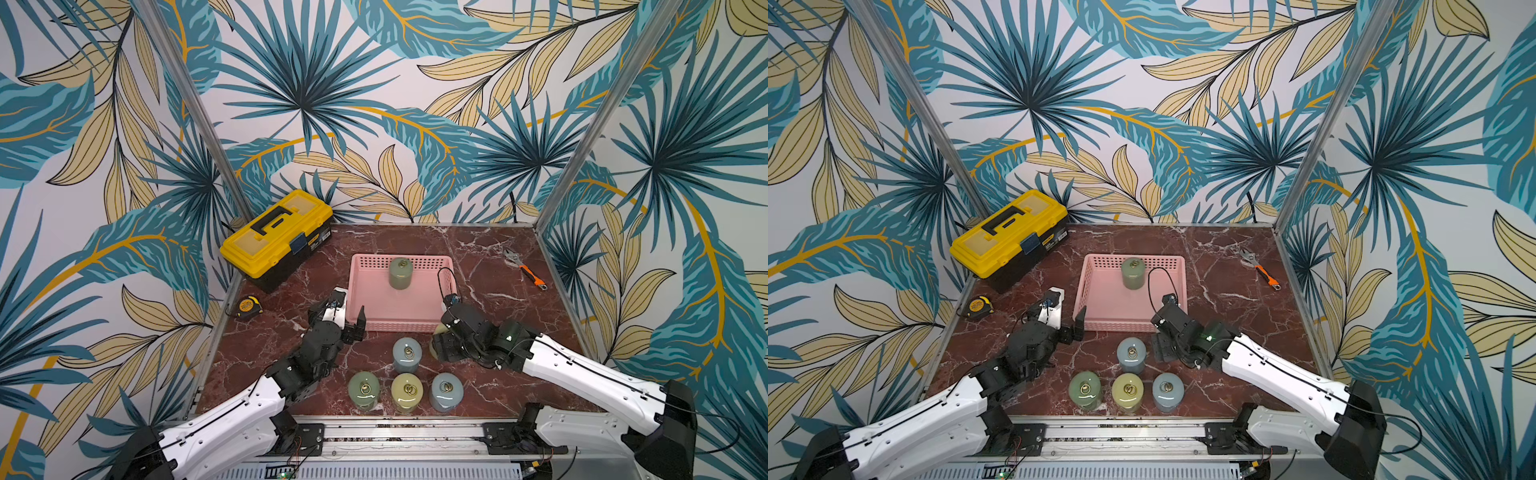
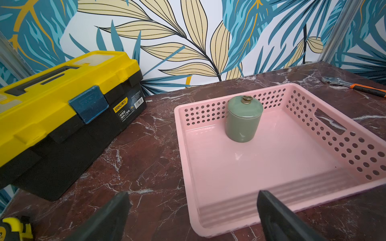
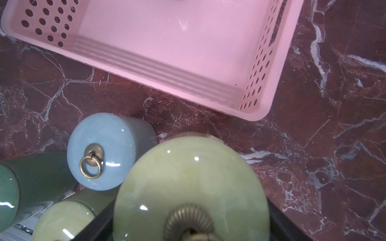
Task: Take the tea canister out of the basket
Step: Place the tea canister at the center of the board.
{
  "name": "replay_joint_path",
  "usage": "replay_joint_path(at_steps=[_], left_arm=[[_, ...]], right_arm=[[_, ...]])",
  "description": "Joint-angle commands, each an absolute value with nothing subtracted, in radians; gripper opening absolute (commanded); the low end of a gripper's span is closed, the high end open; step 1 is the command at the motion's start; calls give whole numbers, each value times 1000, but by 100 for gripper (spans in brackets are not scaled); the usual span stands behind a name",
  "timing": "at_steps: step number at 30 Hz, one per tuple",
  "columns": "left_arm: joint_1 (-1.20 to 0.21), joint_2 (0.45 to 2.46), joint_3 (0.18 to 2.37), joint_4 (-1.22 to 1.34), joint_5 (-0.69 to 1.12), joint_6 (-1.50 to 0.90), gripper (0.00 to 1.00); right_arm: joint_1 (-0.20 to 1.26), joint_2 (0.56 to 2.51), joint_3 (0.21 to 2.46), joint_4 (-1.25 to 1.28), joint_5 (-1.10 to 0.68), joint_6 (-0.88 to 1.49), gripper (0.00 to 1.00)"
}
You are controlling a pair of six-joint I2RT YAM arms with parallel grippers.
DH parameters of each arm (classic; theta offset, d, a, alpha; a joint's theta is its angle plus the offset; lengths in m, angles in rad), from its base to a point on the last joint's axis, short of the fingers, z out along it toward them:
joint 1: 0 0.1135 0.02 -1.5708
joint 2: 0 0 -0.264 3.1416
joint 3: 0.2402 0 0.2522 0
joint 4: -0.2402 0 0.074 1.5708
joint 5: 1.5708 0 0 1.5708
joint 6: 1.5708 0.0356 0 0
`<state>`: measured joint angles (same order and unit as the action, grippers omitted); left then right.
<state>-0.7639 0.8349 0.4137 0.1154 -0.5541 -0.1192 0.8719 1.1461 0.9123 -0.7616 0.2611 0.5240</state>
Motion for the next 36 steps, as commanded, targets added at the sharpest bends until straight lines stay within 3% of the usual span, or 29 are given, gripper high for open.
replay_joint_path(at_steps=[1, 36], left_arm=[[-758, 828, 382, 122, -554, -116, 100], [-759, 832, 382, 126, -552, -117, 100]], right_arm=[[880, 1156, 884, -664, 272, 558, 60], [908, 1255, 749, -542, 254, 637, 61]])
